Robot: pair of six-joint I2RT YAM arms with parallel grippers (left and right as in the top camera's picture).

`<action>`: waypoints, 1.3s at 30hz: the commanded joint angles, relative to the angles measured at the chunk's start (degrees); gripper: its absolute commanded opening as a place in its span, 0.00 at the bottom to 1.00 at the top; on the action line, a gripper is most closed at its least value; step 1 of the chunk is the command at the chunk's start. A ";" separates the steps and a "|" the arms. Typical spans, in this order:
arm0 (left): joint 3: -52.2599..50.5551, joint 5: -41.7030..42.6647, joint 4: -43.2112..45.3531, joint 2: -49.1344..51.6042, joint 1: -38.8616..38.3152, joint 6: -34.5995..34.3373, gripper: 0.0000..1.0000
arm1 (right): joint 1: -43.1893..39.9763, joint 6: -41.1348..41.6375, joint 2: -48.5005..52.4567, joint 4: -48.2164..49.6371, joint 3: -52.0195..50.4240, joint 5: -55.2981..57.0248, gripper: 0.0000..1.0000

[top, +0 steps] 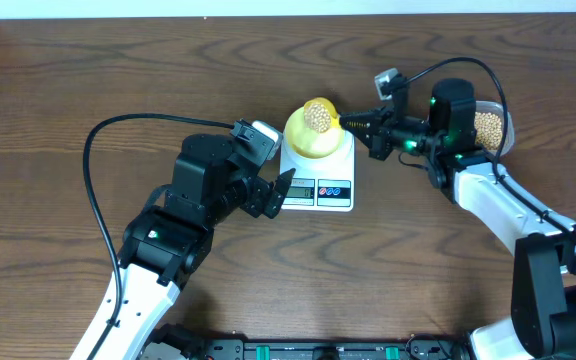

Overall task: Scoop item into bowl and weigh 50g on scale
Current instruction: 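Carry the filled scoop over the yellow bowl and tip soybeans in, then tip the yellow scoop fully to empty soybeans into the bowl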

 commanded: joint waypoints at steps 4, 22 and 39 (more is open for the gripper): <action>-0.24 -0.57 -0.13 -0.31 0.15 -0.50 0.94 | 0.85 -4.11 0.17 0.00 0.33 4.55 0.01; -0.22 -0.55 -0.13 -0.31 0.15 -0.50 0.94 | 0.90 -19.54 0.17 -0.26 0.33 4.50 0.01; -0.22 -0.55 -0.13 -0.31 0.15 -0.50 0.94 | 0.90 -43.82 0.17 -0.68 0.33 4.50 0.01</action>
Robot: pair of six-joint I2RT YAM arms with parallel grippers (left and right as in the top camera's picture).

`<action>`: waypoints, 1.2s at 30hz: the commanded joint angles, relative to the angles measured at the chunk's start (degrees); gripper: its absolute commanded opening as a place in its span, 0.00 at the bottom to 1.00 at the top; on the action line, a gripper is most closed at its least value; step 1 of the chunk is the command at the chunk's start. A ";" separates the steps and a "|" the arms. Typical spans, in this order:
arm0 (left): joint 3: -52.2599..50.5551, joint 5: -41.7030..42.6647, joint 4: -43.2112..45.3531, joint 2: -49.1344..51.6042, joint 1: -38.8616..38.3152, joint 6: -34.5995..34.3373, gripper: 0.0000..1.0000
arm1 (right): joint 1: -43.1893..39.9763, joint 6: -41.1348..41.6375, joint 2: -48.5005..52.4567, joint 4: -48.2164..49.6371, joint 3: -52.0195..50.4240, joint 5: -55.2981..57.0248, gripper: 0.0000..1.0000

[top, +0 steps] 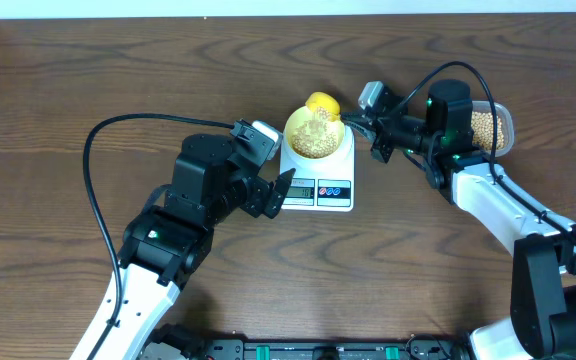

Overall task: Scoop item into bowl and weigh 50g on scale
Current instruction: 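Tip the yellow scoop fully to empty soybeans into the bowl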

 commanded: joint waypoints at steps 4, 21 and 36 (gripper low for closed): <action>-0.22 -0.57 -0.13 -0.31 0.15 -0.50 0.94 | 0.33 -8.52 0.17 -0.07 0.33 -0.20 0.01; -0.22 -0.55 -0.13 -0.31 0.15 -0.50 0.94 | -1.25 8.39 -4.92 1.99 0.33 -0.61 0.01; -0.22 -0.55 -0.13 -0.31 0.15 -0.50 0.94 | -10.82 16.68 -21.59 -17.42 0.33 21.57 0.01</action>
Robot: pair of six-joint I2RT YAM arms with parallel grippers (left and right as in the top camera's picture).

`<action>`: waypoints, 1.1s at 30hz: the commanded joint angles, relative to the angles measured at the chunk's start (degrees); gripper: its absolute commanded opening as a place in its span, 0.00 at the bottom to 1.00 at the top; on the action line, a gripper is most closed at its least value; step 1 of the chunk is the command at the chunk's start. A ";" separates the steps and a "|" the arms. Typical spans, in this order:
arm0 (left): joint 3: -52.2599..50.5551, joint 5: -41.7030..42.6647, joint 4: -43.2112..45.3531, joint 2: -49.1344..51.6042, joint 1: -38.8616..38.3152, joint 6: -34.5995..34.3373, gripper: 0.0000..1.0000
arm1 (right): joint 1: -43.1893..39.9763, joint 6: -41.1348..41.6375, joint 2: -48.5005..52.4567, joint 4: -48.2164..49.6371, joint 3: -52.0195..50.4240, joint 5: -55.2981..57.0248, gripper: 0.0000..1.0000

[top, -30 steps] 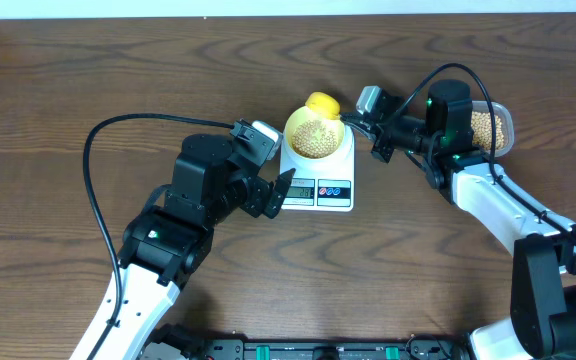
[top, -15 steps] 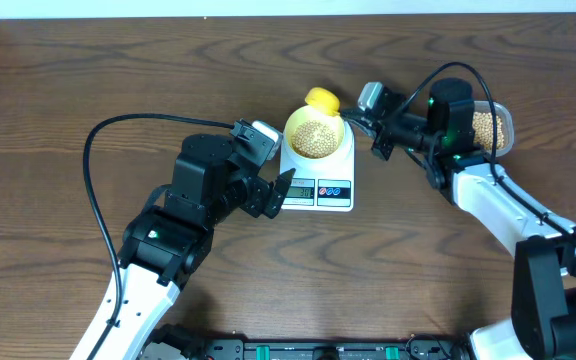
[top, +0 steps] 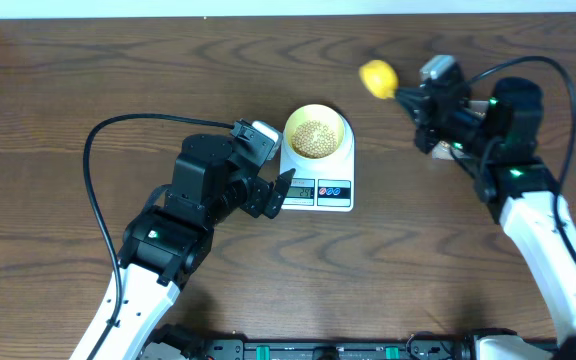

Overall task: Scoop item into bowl and weigh 50g on scale
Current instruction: 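Tip the yellow scoop fully to empty soybeans into the bowl, then move the empty scoop back and lower it into the soybean tub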

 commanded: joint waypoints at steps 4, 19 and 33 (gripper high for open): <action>-0.24 -0.55 -0.02 -0.31 0.13 -0.50 0.94 | -4.04 1.73 -5.44 -7.89 0.33 19.32 0.01; -0.22 -0.55 -0.02 -0.31 0.13 -0.50 0.94 | -8.07 0.50 -6.23 -23.06 0.33 37.53 0.01; -0.22 -0.57 -0.02 -0.31 0.13 -0.50 0.94 | -10.19 -0.79 0.70 -22.34 0.33 37.51 0.01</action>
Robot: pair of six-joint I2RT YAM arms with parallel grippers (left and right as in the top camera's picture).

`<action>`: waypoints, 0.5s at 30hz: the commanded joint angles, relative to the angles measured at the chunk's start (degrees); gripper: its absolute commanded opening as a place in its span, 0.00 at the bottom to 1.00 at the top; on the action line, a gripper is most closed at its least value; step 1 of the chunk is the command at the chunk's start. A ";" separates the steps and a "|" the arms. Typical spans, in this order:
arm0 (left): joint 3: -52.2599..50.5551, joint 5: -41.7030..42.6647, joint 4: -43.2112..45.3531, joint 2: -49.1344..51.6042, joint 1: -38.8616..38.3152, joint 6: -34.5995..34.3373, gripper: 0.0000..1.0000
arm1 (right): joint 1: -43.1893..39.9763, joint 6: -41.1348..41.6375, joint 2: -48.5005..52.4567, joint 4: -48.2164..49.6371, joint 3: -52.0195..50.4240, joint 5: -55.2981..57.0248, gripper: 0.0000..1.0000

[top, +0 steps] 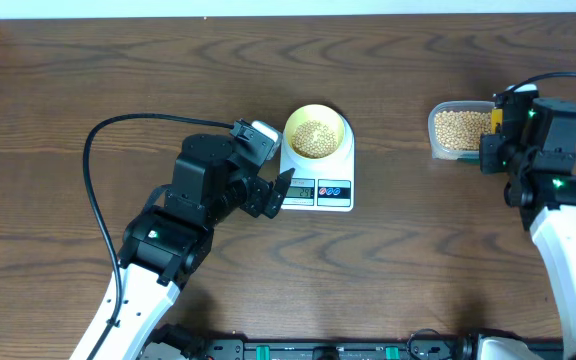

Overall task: Scoop item into bowl and weigh 50g on scale
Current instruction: 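Move the empty scoop back and lower it into the soybean tub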

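Note:
A yellow bowl (316, 133) holding chickpeas stands on the white scale (320, 188) at mid-table. A clear tub of chickpeas (456, 128) sits at the right. My right gripper (497, 128) points down at the tub's right edge. Its fingers are hidden under the wrist, and only a yellow sliver of the scoop (495, 119) shows there. My left gripper (276, 190) rests at the scale's left front corner, open, with nothing in it.
The scale's display (302, 192) faces the front edge, partly behind my left fingers. The left arm's black cable (93, 170) loops over the table on the left. Dark wood table (168, 70) stretches behind the scale.
My right arm has drawn back to the right. The scoop was held up in the open behind and right of the bowl; now it is down at the uncovered tub, mostly hidden. Left arm unchanged.
The right gripper first held a loaded yellow scoop over the bowl. Then the scoop was tipped at the bowl's back rim and more chickpeas lay in the bowl. Then it was away to the right, and now it is at the tub.

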 commanded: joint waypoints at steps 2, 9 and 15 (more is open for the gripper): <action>-0.22 -0.15 -0.02 -0.31 0.15 -0.50 0.94 | -0.59 -1.16 4.72 1.73 0.33 0.46 0.01; -0.22 -0.13 -0.02 -0.31 0.15 -0.50 0.94 | -0.59 -1.16 10.12 7.04 0.33 0.35 0.01; -0.22 -0.13 -0.02 -0.31 0.15 -0.50 0.94 | -0.59 -1.14 13.55 7.50 0.33 -0.17 0.01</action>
